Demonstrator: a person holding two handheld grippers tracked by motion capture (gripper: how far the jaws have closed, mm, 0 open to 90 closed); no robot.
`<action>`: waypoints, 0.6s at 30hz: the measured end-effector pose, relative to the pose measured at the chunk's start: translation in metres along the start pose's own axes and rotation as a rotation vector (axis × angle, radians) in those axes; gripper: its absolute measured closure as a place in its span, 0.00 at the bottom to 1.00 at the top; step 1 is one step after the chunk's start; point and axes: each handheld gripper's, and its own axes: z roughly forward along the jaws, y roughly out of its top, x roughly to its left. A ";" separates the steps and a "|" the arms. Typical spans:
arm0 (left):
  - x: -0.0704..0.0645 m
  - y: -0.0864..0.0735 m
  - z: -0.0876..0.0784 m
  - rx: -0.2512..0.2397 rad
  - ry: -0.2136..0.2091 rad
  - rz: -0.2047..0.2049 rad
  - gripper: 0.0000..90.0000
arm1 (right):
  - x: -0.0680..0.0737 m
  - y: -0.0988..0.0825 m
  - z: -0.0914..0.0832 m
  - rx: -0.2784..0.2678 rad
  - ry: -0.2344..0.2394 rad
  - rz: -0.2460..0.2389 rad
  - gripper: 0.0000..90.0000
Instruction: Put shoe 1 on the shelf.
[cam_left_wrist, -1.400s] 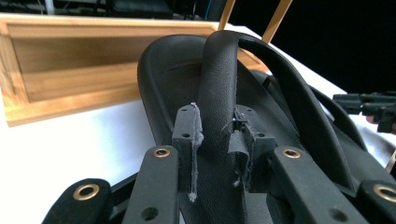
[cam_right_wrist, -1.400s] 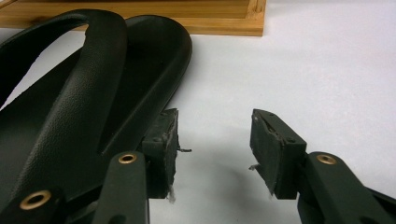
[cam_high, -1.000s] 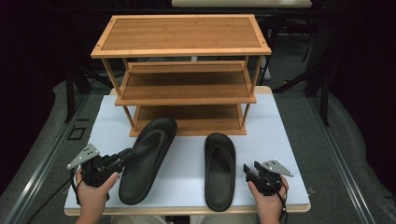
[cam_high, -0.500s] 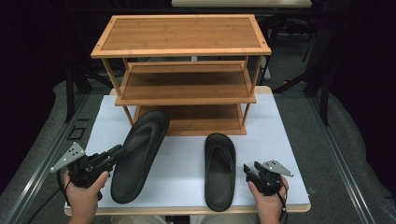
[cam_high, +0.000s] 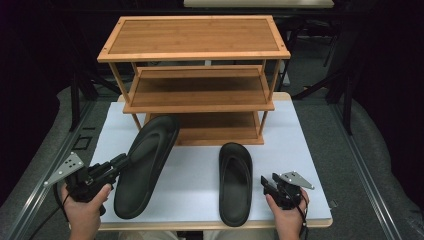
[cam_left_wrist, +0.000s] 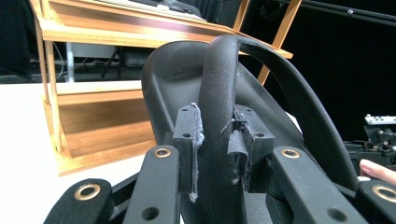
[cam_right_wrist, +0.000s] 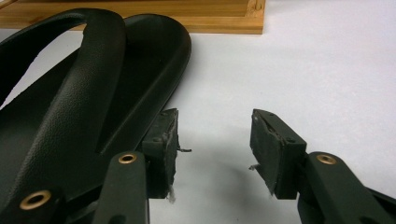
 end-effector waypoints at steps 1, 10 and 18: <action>0.000 0.000 0.000 0.000 0.000 0.000 0.80 | 0.000 0.000 0.000 0.000 0.000 0.000 0.57; -0.003 0.008 0.004 0.002 -0.003 0.011 0.81 | 0.001 0.000 0.001 0.001 -0.002 -0.002 0.57; 0.001 0.029 0.021 -0.018 -0.011 -0.003 0.81 | 0.001 0.000 0.001 0.004 -0.001 -0.001 0.57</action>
